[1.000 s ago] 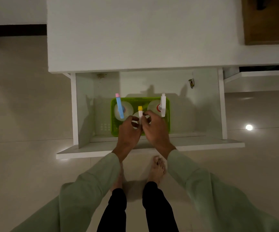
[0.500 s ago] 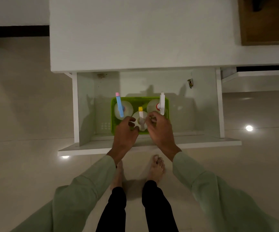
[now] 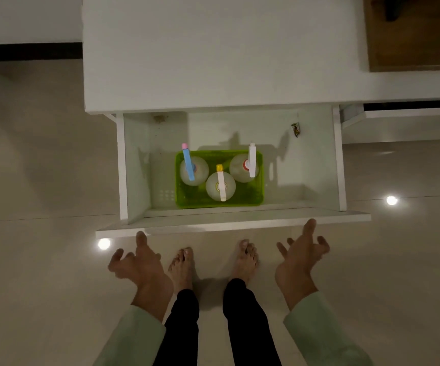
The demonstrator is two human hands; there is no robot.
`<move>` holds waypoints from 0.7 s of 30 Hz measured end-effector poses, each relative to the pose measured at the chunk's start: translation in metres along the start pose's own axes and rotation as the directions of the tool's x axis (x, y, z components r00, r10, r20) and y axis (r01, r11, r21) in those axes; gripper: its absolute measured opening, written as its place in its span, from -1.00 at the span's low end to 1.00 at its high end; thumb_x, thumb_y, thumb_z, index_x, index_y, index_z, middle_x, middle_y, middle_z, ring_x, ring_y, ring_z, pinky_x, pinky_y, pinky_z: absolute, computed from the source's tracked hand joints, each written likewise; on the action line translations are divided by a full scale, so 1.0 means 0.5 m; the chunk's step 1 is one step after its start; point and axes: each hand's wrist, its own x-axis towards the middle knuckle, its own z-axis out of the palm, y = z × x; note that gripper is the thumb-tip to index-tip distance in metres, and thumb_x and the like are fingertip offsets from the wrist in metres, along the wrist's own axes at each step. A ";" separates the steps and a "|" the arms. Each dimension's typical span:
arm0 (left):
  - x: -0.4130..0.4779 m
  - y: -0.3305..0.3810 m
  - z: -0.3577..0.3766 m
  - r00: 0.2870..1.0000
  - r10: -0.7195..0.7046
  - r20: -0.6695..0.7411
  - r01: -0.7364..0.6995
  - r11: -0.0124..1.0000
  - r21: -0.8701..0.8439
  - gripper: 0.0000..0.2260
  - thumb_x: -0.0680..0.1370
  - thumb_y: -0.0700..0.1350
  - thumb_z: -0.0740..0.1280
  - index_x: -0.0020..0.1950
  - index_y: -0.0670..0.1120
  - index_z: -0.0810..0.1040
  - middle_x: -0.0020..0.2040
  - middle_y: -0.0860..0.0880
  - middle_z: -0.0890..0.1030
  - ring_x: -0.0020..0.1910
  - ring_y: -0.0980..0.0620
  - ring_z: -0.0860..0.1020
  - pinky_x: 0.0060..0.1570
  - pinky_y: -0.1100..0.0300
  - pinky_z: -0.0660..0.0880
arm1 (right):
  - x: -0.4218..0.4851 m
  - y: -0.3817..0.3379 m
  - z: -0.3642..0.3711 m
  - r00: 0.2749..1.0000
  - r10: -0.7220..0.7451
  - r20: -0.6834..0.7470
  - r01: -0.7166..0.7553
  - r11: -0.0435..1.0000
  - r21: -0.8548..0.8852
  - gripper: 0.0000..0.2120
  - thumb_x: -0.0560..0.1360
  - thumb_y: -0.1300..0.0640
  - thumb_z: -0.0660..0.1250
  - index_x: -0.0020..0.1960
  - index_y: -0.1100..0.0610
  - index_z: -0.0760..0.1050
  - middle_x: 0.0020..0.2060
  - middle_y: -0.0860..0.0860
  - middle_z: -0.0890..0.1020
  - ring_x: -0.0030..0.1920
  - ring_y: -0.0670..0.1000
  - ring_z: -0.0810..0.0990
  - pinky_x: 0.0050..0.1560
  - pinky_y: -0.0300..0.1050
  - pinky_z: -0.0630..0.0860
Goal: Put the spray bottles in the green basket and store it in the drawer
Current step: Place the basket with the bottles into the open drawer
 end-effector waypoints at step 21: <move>-0.017 0.105 0.140 0.945 0.006 0.327 0.041 0.990 -0.137 -0.63 0.52 -0.38 0.23 0.34 -0.26 0.42 0.25 -0.26 0.55 0.13 -0.25 0.62 -0.06 -0.09 0.68 | 0.043 -0.150 0.133 0.748 0.299 0.593 -0.491 0.850 0.191 -0.40 0.55 -0.20 0.34 0.45 0.10 0.29 0.37 0.32 0.38 0.23 0.44 0.52 0.22 0.58 0.43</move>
